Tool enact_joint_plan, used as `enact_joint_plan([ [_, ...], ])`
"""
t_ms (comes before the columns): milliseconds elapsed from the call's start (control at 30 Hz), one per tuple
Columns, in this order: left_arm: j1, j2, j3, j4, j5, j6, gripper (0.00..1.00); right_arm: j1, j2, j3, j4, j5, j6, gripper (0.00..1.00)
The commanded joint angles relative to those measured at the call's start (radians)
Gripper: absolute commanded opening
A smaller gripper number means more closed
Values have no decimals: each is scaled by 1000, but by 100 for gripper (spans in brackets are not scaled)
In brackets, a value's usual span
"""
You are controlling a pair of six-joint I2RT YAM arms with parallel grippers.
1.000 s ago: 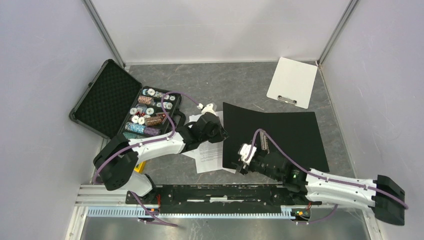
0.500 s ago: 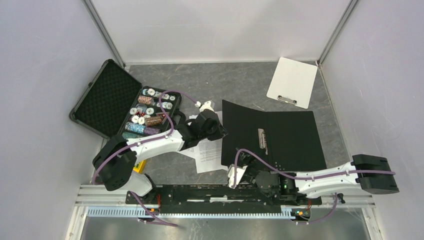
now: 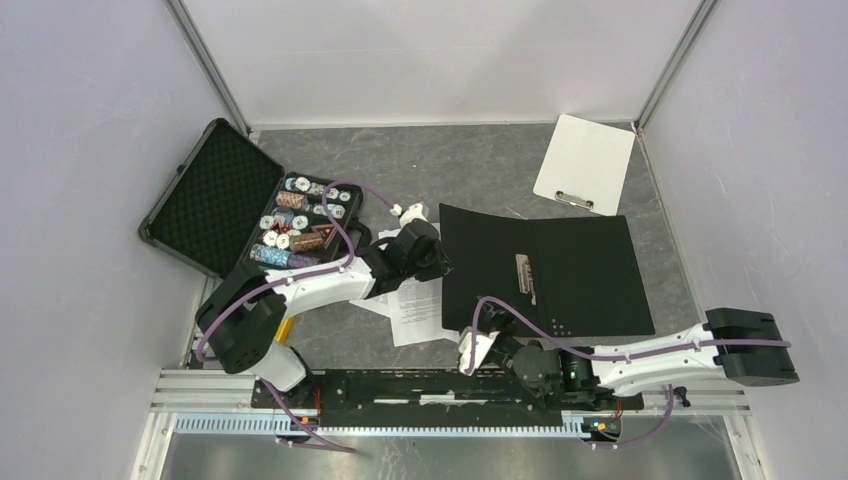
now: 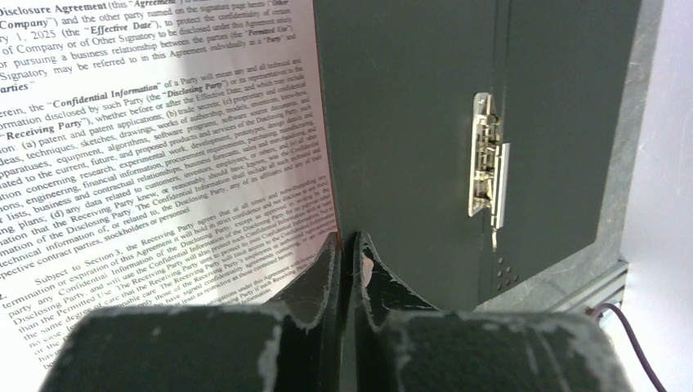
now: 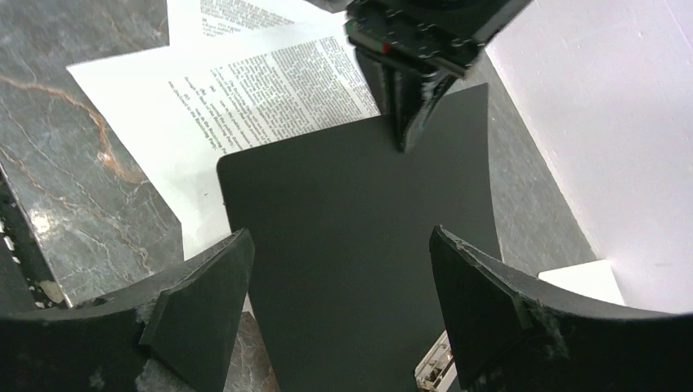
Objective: Put the files into the folder
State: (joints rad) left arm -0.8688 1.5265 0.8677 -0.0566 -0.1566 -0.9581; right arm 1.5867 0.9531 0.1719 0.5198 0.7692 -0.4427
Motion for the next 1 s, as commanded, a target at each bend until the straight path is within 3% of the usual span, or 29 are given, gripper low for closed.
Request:
enact_joint_plan([
  [0,13,55,8,-41,-87,32,15,2,-108,-35,20,26,94,86],
  [200,11,69,14,34,6,95,24,-32,-218,-70,51,-2,156,87],
  [600,10,150,53,30,100,113,33,-83,-242,-54,30,17,250,87],
  [733,12,132,111,-69,72,202,52,-112,-266,-31,-14,38,304,88],
  [833,15,47,133,-197,-43,251,75,-157,-266,7,-81,37,406,88],
  [967,77,-95,88,-329,-130,257,78,-230,-232,44,-134,-37,549,88],
])
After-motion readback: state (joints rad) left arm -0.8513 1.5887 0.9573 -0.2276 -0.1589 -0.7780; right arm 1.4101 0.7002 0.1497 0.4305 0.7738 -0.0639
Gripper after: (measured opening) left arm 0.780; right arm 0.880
